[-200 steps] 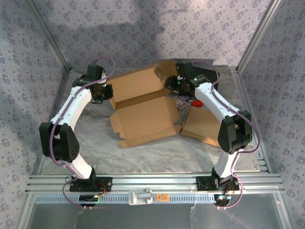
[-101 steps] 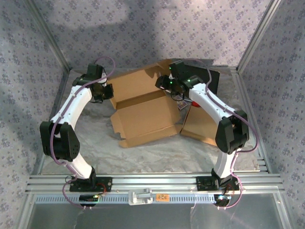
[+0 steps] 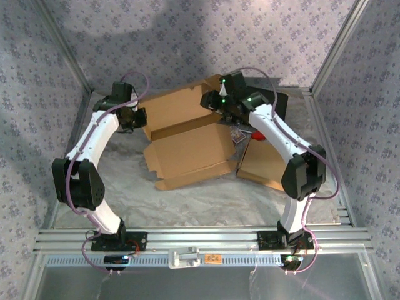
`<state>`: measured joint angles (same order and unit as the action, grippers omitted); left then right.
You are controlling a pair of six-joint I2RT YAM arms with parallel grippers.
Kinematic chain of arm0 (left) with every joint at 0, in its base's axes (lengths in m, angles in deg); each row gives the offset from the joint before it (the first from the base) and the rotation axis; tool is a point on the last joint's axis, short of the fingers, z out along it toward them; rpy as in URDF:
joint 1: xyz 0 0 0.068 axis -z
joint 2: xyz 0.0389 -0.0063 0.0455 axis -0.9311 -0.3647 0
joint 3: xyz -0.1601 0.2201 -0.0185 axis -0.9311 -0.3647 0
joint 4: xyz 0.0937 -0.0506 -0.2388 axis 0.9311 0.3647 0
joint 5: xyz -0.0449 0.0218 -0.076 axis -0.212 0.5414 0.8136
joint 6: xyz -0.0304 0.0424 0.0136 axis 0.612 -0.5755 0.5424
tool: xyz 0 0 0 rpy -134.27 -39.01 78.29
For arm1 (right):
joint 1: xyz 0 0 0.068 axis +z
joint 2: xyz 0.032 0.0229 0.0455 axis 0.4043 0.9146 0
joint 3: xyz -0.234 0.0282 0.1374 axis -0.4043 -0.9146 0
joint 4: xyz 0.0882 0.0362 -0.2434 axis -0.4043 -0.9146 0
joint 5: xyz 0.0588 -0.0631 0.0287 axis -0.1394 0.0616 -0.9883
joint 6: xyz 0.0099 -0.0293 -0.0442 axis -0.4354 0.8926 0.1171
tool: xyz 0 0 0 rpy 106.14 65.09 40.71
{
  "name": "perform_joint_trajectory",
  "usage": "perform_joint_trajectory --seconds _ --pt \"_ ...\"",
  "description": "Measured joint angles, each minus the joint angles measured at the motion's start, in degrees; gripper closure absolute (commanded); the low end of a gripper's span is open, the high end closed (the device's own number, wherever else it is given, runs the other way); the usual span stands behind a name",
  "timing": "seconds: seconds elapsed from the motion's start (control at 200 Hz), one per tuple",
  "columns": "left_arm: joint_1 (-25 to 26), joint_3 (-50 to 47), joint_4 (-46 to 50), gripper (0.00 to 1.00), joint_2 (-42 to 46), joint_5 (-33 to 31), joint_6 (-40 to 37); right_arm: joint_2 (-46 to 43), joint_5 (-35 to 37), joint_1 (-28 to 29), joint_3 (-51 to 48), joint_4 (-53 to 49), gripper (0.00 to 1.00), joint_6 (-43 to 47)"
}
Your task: Fold the paper box
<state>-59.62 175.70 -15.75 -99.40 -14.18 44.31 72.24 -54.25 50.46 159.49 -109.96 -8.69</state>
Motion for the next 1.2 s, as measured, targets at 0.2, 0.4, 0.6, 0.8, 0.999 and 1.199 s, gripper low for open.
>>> perform_joint_trajectory --seconds 0.2,0.4,0.6,0.8,0.999,1.199 --pt "-1.97 1.33 -2.19 1.0 -1.62 5.33 -4.94 -9.2 -6.16 -9.62 1.16 -0.66 0.58 6.16" --pt "-6.16 2.34 -4.39 1.0 -3.8 15.72 -8.22 -12.85 -19.63 -23.28 0.7 7.87 0.68 6.1" --pt "-7.02 4.59 -4.96 1.0 -8.2 24.48 -9.88 -3.76 -34.49 -23.15 0.66 12.13 0.61 8.72" --pt "-7.08 6.36 -3.61 1.0 -10.93 28.35 -10.78 0.33 -40.54 -19.12 0.68 8.63 0.54 14.82" --pt "-7.5 7.08 -2.38 1.0 -10.95 28.85 -10.88 0.31 -42.05 -18.53 1.05 8.02 0.53 18.29" --pt "-7.5 8.07 -1.53 1.0 -11.74 28.89 -11.23 -0.15 -42.01 -18.03 0.94 7.85 0.51 19.65"
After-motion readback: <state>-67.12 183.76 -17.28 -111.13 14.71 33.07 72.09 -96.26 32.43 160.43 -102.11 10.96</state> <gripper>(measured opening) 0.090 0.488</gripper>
